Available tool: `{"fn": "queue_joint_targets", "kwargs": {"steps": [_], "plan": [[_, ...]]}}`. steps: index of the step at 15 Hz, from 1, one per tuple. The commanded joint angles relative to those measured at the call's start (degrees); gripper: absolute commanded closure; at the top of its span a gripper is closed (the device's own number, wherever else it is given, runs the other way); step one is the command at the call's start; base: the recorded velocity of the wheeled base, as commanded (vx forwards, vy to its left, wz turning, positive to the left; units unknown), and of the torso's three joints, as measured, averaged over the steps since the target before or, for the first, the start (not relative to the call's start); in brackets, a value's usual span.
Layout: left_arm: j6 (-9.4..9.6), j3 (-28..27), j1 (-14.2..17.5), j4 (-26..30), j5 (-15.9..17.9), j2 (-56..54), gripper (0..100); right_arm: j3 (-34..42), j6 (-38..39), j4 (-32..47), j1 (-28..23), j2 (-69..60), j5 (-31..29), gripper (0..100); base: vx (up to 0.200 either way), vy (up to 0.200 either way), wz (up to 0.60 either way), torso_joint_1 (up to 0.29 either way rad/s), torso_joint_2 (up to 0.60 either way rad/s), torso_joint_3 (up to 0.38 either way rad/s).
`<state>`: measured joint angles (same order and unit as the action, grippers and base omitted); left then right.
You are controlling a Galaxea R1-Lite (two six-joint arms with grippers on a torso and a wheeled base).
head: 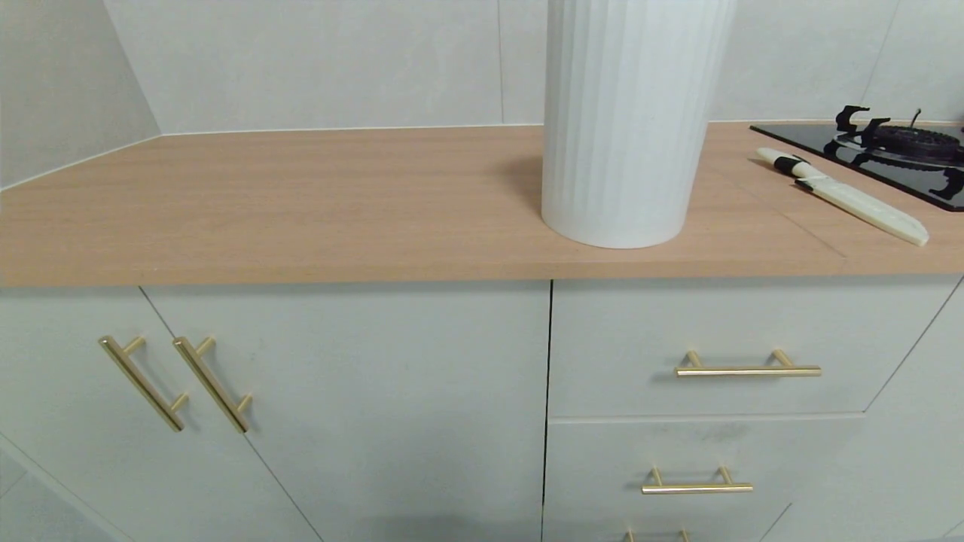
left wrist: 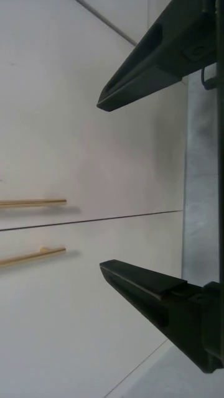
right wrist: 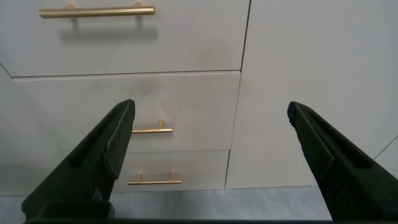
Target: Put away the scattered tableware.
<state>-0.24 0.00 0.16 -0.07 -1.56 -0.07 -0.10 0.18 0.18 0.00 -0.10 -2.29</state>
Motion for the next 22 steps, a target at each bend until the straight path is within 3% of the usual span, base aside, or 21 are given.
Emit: {"fn": "queue_joint_targets", "kwargs": {"steps": [1,3,16,22], "plan": [[-0.02,0.0,0.02,-0.01,-0.02,0.07,0,0.01,-0.01,-0.01,0.0,0.1,0.01,0,0.0,0.0,-0.6,0.002,0.0,0.007],[-0.02,0.0,0.02,-0.01,-0.02,0.07,0,0.01,-0.01,-0.01,0.0,0.1,0.01,0,0.0,0.0,-0.6,0.002,0.0,0.002],[-0.02,0.0,0.02,-0.01,-0.02,0.07,0,0.01,-0.01,-0.01,0.0,0.1,0.09,0,0.0,0.0,0.0,0.002,-0.01,-0.005],[-0.02,0.0,0.02,-0.01,-0.02,0.07,0,0.01,-0.01,-0.01,0.0,0.1,0.01,0,0.0,0.0,0.0,0.093,-0.36,-0.286]]}}
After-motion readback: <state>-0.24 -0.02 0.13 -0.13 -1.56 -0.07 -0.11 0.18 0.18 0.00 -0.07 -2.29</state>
